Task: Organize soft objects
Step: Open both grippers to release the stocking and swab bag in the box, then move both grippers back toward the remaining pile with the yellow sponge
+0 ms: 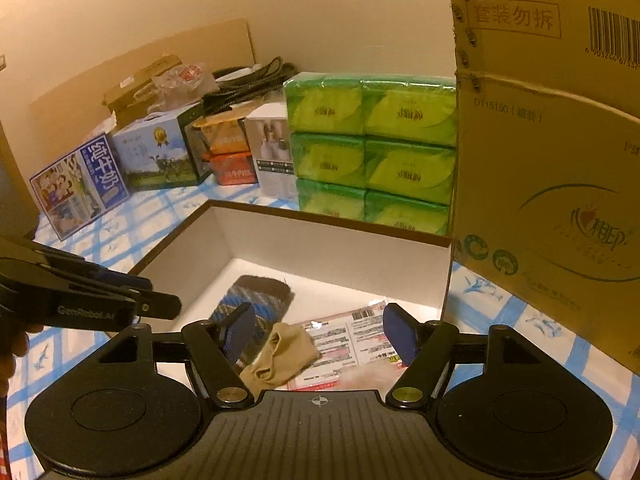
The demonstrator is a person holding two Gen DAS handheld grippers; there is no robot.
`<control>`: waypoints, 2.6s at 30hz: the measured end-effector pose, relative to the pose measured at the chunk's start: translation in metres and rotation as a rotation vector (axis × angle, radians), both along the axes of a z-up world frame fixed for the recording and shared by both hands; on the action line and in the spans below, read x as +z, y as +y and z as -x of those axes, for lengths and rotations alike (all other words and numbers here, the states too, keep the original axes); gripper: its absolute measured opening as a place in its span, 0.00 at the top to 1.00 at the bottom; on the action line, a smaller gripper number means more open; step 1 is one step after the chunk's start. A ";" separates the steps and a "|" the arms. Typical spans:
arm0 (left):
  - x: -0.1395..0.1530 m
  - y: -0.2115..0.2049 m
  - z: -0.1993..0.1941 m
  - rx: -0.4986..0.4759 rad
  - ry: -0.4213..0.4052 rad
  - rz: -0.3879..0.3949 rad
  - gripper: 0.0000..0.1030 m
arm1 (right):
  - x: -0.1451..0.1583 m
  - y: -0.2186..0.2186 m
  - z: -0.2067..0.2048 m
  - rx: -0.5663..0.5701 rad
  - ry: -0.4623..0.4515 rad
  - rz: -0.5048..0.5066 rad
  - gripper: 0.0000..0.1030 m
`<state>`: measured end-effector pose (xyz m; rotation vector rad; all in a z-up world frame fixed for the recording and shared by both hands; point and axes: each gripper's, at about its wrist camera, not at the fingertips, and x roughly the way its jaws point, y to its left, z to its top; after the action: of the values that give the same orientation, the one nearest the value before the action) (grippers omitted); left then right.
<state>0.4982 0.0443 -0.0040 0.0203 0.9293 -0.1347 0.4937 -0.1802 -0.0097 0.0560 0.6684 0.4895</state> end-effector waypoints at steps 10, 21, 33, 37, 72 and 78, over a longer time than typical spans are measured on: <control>0.005 0.008 0.014 -0.005 -0.009 -0.032 0.60 | -0.006 -0.004 0.013 0.027 0.024 0.044 0.30; 0.013 0.008 0.029 -0.008 -0.015 -0.024 0.59 | -0.002 -0.014 0.027 0.019 0.015 0.036 0.30; 0.037 0.021 0.065 -0.016 -0.064 -0.024 0.55 | 0.009 -0.033 0.055 0.017 0.002 -0.001 0.30; 0.044 0.027 0.087 -0.022 -0.076 -0.009 0.53 | 0.015 -0.042 0.070 0.018 -0.009 -0.028 0.30; -0.004 0.036 0.353 0.136 -0.033 0.047 0.35 | -0.026 -0.056 0.288 0.102 0.069 -0.014 0.30; -0.023 0.026 0.368 0.125 -0.003 0.026 0.35 | -0.048 -0.045 0.310 0.159 0.092 0.040 0.28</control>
<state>0.1302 0.0707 -0.0269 -0.0612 0.9228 -0.0304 0.1835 -0.2252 -0.0572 -0.0129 0.7764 0.6293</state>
